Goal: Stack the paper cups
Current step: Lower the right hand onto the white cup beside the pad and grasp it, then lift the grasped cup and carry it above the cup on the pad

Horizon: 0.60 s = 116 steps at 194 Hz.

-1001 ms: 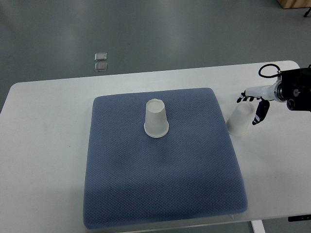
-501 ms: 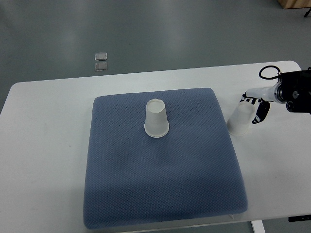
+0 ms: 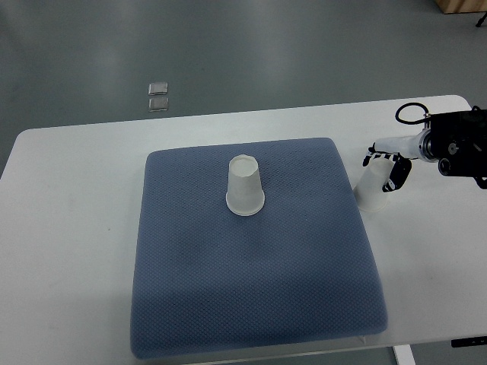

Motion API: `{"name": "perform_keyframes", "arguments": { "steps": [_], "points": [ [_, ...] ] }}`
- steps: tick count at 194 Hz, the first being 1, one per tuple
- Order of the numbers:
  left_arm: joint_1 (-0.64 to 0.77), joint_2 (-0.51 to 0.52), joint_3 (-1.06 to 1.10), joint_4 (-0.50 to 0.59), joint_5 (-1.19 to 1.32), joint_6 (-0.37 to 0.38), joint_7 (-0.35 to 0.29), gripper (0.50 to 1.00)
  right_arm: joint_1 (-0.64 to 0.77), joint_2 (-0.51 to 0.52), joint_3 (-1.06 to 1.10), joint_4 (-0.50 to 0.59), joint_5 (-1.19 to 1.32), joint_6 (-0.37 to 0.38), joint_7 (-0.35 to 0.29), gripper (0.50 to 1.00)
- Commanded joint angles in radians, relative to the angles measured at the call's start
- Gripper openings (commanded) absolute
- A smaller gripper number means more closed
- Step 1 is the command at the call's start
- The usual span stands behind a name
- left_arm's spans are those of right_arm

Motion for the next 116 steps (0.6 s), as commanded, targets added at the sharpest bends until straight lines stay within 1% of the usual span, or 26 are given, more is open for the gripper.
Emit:
{"name": "perform_keyframes", "arguments": {
  "steps": [1,29,36,38,39,40,41,46,47,50,51,54,55,57,60,68,81,103,116],
  "points": [
    [0.000,0.000,0.000,0.000,0.000,0.000,0.000,1.000,-0.001,0.000,0.000,-0.004,0.000,0.000,0.001,0.793],
    [0.000,0.000,0.000,0.000,0.000,0.000,0.000,1.000,-0.001,0.000,0.000,-0.006,0.000,0.000,0.001,0.752],
    [0.000,0.000,0.001,0.000,0.000,0.000,0.000,1.000,-0.001,0.000,0.000,-0.006,0.000,0.000,0.001,0.711],
    [0.000,0.000,0.001,0.000,0.000,0.000,0.000,1.000,-0.001,0.000,0.000,-0.006,0.000,0.000,0.001,0.711],
    [0.000,0.000,0.000,0.000,0.000,0.000,0.000,1.000,-0.001,0.000,0.000,-0.006,0.000,-0.001,0.001,0.699],
    [0.000,0.000,0.000,0.000,0.000,0.000,0.000,1.000,-0.001,0.000,0.000,-0.006,0.000,-0.001,0.001,0.699],
    [0.000,0.000,0.000,0.000,0.000,0.000,0.000,1.000,-0.001,0.000,0.000,-0.006,0.000,-0.001,0.001,0.685],
    [0.000,0.000,0.000,0.000,0.000,0.000,0.000,1.000,-0.001,0.000,0.000,-0.006,0.000,-0.001,0.001,0.660],
    [0.000,0.000,0.001,0.000,0.000,0.000,0.000,1.000,-0.001,0.000,0.000,-0.006,0.000,0.000,0.001,0.648],
    [0.000,0.000,0.000,0.000,0.000,0.000,0.001,1.000,-0.001,0.000,0.000,-0.006,0.000,0.000,0.001,0.637],
    [0.000,0.000,0.001,0.000,0.000,0.000,0.000,1.000,-0.001,0.000,0.000,-0.006,0.000,0.000,0.001,0.625],
    [0.000,0.000,0.000,0.000,0.000,0.000,0.000,1.000,-0.001,0.002,0.000,-0.006,0.000,0.000,0.001,0.615],
    [0.000,0.000,0.001,0.000,0.000,0.000,0.000,1.000,-0.001,0.000,0.000,-0.006,0.000,0.000,0.001,0.603],
    [0.000,0.000,0.001,0.000,0.000,0.000,0.000,1.000,-0.001,0.000,0.000,-0.006,0.000,0.000,0.001,0.603],
    [0.000,0.000,0.000,0.000,0.000,0.000,0.000,1.000,-0.001,0.000,-0.001,-0.006,0.000,0.000,0.001,0.584],
    [0.000,0.000,0.000,0.000,0.000,0.000,0.000,1.000,-0.001,0.000,0.000,-0.006,0.000,0.003,0.001,0.556],
    [0.000,0.000,0.001,0.000,0.000,0.000,0.000,1.000,0.004,-0.001,-0.001,-0.003,0.000,0.005,0.001,0.543],
    [0.000,0.000,0.001,0.000,0.000,0.000,0.000,1.000,0.047,-0.021,-0.003,0.016,-0.005,0.018,0.001,0.543],
    [0.000,0.000,0.001,0.000,0.000,0.000,0.000,1.000,0.120,-0.046,-0.017,0.050,-0.008,0.060,0.001,0.543]
  ]
}}
